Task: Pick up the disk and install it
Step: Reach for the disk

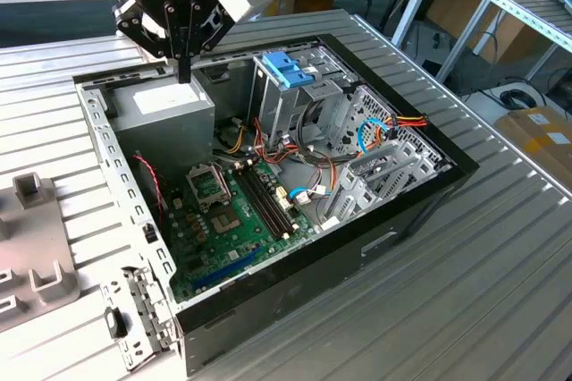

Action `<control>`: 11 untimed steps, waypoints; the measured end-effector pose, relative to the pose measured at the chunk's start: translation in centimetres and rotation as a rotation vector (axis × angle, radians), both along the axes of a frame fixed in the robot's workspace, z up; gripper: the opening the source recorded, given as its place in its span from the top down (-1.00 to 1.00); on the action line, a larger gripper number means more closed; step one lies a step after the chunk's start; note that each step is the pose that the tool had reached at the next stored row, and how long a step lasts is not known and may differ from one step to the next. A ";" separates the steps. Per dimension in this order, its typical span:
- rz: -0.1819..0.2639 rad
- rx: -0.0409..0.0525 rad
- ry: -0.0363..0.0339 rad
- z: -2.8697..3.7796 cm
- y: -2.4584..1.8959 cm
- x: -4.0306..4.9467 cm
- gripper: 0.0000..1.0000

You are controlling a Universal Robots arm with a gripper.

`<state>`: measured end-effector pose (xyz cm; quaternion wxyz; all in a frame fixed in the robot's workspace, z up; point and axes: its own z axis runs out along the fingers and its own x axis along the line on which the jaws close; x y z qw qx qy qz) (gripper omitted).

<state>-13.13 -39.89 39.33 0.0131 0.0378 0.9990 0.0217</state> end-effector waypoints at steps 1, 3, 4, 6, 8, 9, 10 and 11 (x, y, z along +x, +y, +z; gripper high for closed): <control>0.000 0.0000 0.0000 0.00 0.00 -0.05 0.80; 0.000 0.0000 0.0000 0.00 0.00 -0.17 0.80; 0.000 0.0000 0.0000 0.00 0.00 -0.22 0.80; 0.000 0.0000 0.0000 0.00 0.00 -0.31 0.80; 0.000 0.0000 0.0000 0.00 0.00 -0.37 0.80; 0.000 0.0000 0.0000 0.00 0.00 -0.41 0.80; 0.000 0.0000 0.0000 0.00 0.00 -0.43 0.80; 0.000 0.0000 0.0000 0.00 0.00 -0.50 0.80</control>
